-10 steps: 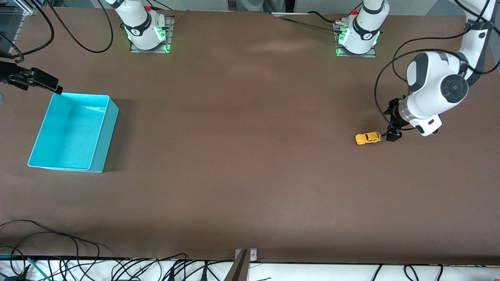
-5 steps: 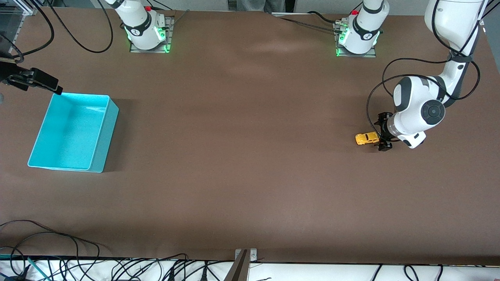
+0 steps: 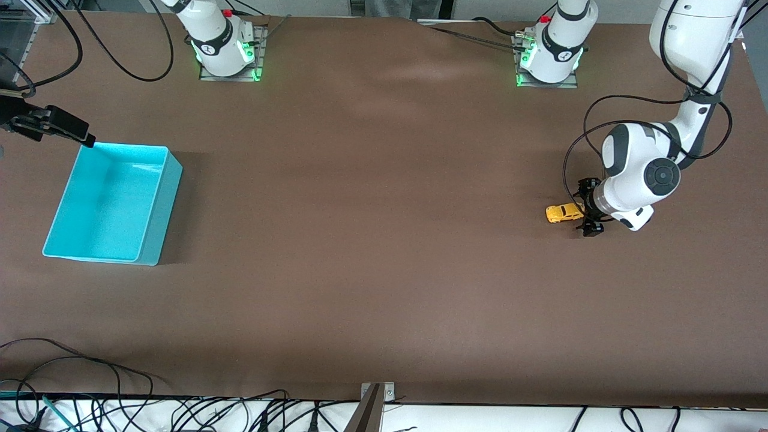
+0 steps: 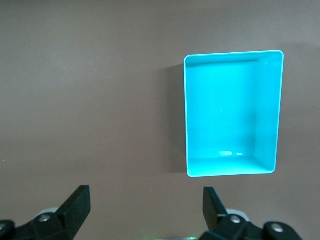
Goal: Wind up and store yellow beetle car
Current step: 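Close the left gripper around the yellow car's body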
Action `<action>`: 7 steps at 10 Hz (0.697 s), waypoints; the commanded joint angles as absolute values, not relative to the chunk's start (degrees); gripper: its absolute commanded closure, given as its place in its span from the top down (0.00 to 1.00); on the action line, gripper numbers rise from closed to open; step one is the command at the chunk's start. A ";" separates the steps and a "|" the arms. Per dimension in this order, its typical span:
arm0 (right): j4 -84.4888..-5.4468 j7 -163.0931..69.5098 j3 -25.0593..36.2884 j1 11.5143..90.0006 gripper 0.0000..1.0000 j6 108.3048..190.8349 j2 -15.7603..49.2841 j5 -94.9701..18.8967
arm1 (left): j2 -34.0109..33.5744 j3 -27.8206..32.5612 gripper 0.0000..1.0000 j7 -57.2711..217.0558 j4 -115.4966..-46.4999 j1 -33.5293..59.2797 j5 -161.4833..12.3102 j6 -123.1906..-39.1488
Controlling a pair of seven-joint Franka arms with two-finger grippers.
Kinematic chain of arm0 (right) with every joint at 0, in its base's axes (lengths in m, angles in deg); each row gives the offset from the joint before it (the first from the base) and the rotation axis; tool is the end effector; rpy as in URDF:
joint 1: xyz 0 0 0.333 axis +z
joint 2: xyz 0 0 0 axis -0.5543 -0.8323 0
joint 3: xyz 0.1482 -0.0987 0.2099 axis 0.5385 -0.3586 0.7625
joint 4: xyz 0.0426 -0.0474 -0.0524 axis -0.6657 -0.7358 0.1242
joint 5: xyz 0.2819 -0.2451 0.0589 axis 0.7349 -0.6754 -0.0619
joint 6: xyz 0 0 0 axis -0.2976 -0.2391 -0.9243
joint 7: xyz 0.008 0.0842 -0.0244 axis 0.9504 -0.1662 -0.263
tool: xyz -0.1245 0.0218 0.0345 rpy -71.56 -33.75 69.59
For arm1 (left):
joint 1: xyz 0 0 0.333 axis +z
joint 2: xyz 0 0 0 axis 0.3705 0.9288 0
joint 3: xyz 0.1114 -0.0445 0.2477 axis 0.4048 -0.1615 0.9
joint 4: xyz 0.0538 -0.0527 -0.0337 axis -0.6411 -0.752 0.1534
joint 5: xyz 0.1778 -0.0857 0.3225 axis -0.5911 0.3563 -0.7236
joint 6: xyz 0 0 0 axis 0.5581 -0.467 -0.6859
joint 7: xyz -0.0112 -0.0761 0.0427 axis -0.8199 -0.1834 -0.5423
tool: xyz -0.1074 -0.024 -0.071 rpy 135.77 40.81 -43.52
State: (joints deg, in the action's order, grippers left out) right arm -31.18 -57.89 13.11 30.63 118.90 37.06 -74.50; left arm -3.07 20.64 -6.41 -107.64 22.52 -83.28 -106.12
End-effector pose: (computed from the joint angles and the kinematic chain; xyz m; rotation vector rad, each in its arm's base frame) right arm 0.5440 -0.0087 0.5609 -3.1267 0.1919 0.0975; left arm 0.5147 0.0072 0.1404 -2.0849 -2.2281 0.1345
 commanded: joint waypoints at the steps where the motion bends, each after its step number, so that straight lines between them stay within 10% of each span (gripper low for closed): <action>1: -32.25 -57.71 13.26 30.32 1.00 119.12 38.12 -73.30 | -2.20 21.14 1.00 -9.54 -106.53 20.87 -82.26 -106.39; 4: -32.25 -57.71 13.26 30.32 1.00 118.76 38.12 -73.30 | -2.11 21.14 0.72 -9.90 -106.62 19.73 -82.26 -106.22; 7: -32.34 -57.71 13.26 30.41 1.00 119.29 37.77 -73.30 | -2.55 21.93 0.11 -9.90 -106.88 18.59 -82.35 -105.51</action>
